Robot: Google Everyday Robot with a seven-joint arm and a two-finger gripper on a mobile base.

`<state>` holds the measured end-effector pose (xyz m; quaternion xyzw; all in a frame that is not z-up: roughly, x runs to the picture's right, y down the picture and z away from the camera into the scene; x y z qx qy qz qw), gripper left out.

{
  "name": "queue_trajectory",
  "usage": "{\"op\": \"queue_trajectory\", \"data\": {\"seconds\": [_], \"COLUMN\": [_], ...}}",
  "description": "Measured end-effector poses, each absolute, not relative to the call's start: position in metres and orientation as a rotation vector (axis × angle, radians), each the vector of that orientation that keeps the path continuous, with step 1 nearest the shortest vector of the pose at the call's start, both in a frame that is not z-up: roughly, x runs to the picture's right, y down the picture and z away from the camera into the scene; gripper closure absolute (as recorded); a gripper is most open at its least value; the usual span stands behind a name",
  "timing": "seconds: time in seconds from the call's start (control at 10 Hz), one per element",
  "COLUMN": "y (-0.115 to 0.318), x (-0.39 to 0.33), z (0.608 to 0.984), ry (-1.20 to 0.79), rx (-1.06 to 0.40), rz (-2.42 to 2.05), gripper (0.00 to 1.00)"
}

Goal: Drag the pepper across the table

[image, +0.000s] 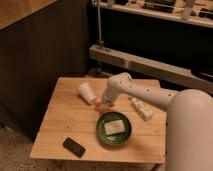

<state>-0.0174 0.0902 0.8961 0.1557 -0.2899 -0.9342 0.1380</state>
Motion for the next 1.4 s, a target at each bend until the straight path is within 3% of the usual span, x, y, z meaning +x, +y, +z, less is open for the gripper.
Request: {"op": "queue_trajectory", "data": {"seconds": [1.4], "y": [0.134], "x": [-0.077], "z": [0.891], "ry": [-1.054], "rx": [0.614], "rz": [-2.848], "gripper": [1.0]}}
